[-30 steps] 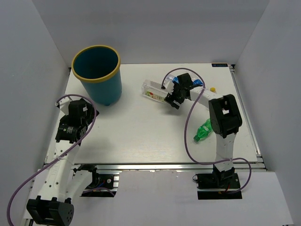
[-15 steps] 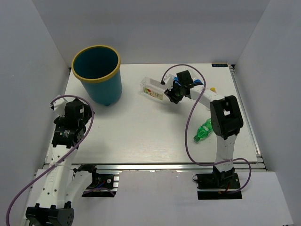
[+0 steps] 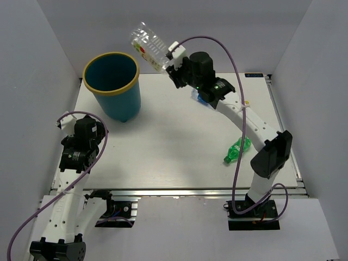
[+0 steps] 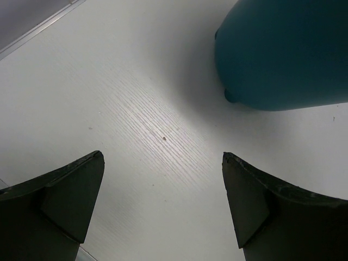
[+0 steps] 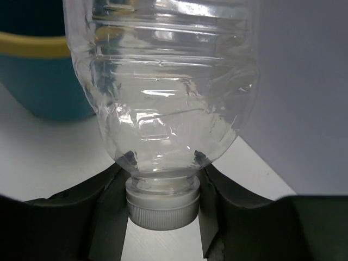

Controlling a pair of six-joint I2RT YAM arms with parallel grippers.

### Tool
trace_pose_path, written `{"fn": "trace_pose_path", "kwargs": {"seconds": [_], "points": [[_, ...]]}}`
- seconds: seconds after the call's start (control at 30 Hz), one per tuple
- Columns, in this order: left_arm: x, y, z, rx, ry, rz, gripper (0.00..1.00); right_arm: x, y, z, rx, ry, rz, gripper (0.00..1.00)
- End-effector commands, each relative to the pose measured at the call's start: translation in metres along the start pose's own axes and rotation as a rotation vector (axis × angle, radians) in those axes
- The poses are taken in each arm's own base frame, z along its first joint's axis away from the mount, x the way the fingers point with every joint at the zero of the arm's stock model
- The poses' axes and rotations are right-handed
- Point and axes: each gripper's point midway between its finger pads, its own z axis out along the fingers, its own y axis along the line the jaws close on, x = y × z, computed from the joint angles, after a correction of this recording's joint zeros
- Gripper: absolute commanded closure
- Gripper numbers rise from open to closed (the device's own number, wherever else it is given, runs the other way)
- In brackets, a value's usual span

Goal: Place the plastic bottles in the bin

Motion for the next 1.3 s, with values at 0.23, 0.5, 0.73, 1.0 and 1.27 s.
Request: {"fn": "trace_pose_path", "kwargs": {"seconds": [0.23, 0.5, 0.73, 1.0, 1.27], "points": [[0.008, -0.002, 0.001, 0.034, 0.03, 0.011, 0.02, -0.086, 0.034, 0.071, 0.241, -0.158, -0.177, 0.6], [0.016, -0.008, 0.01, 0.076, 0.085, 0.015, 0.02, -0.111, 0.058, 0.079, 0.232, -0.262, -0.205, 0.11], [0.018, -0.007, 0.016, 0.086, 0.106, -0.002, 0.02, -0.13, 0.056, 0.062, 0.215, -0.323, -0.169, 0.11], [0.02, -0.005, 0.018, 0.075, 0.113, 0.005, 0.02, -0.05, -0.005, 0.036, 0.137, -0.099, -0.079, 0.11], [0.021, -0.004, 0.021, 0.063, 0.119, 0.01, 0.02, 0.111, -0.06, -0.006, 0.076, 0.155, 0.022, 0.11]]}}
